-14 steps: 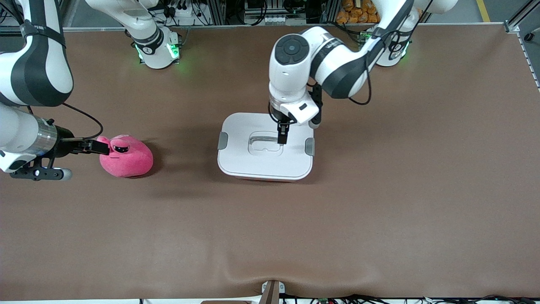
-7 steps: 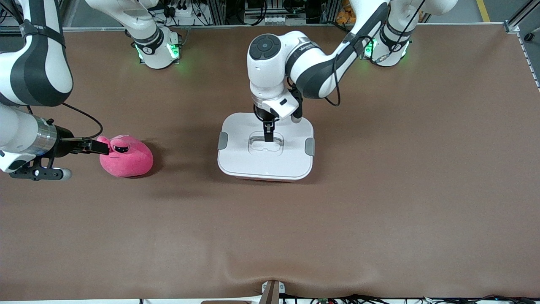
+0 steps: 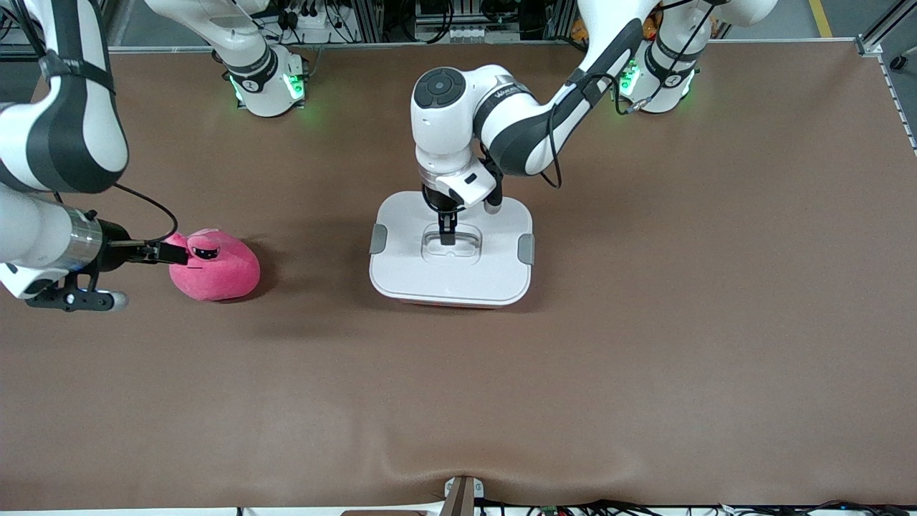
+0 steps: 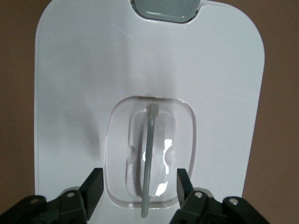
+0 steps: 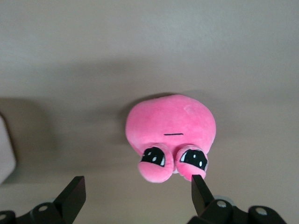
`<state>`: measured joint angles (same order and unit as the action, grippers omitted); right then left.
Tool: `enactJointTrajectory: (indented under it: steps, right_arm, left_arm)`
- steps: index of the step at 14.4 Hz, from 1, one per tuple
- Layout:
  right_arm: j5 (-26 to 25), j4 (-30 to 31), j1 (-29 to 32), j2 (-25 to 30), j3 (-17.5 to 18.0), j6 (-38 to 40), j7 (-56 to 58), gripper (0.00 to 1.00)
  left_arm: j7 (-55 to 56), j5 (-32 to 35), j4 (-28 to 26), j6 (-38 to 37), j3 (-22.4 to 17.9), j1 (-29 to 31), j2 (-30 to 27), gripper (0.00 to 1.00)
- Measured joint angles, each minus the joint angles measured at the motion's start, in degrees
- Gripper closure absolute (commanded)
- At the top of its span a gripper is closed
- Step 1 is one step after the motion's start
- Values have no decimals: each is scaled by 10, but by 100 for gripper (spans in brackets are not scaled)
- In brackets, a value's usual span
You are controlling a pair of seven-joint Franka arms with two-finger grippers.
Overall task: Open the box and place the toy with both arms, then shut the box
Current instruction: 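Grasp the lid handle with the left gripper while the right gripper reaches the toy, then grasp the pink plush toy with the right gripper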
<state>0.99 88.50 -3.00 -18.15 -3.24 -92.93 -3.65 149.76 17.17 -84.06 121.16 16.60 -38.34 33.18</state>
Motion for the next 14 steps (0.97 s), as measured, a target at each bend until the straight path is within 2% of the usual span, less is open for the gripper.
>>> enactJointTrajectory:
  steps: [3, 6, 10, 14]
  right_arm:
    - [-13, -4, 14, -29, -6, -4, 0, 0]
    - [-13, -15, 51, -30, -7, -3, 3, 0]
    - [-14, -27, 72, -30, -9, 6, -8, 0]
    - [-12, -27, 74, -32, -4, -8, -163, 0]
  left_arm:
    - [0, 0, 0, 0, 0, -2, 6, 39]
    - [0, 2, 0, 0, -2, -1, 8, 47]
    - [0, 2, 2, 0, -4, -1, 8, 59]
    - [0, 2, 2, 0, -5, -1, 8, 64]
